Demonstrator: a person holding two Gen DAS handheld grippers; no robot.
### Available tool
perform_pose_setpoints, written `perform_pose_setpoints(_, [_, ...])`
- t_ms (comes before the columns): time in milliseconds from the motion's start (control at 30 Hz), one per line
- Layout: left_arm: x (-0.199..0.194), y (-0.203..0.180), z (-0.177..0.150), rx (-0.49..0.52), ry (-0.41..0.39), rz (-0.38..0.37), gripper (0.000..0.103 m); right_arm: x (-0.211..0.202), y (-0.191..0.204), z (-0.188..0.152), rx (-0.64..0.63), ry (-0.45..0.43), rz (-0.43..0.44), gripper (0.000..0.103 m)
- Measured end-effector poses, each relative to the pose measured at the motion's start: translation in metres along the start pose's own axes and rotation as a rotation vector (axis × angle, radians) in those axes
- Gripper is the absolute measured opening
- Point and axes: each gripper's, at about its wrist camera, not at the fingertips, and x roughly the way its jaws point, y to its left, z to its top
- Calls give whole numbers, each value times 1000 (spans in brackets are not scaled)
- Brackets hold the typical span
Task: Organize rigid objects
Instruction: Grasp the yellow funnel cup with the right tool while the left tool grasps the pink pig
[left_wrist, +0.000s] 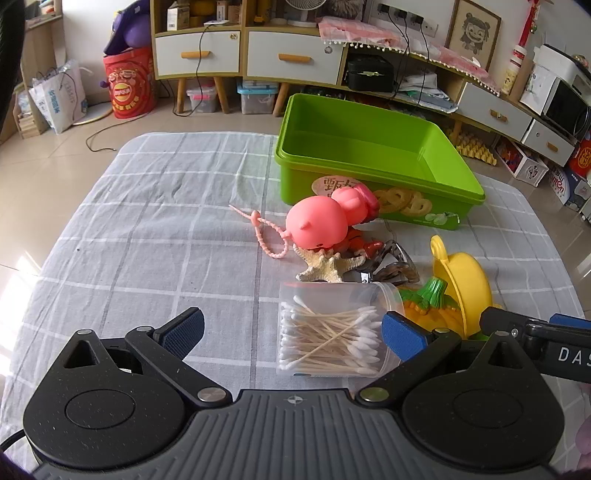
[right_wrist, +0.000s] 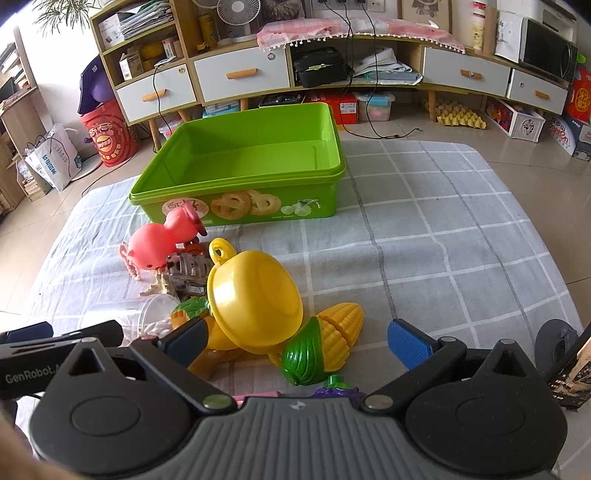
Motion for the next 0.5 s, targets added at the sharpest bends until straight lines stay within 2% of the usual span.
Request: perform_pose_setpoints(500, [0,0,0,-1,0,-3,101,0,1,0,2,0,-3,87])
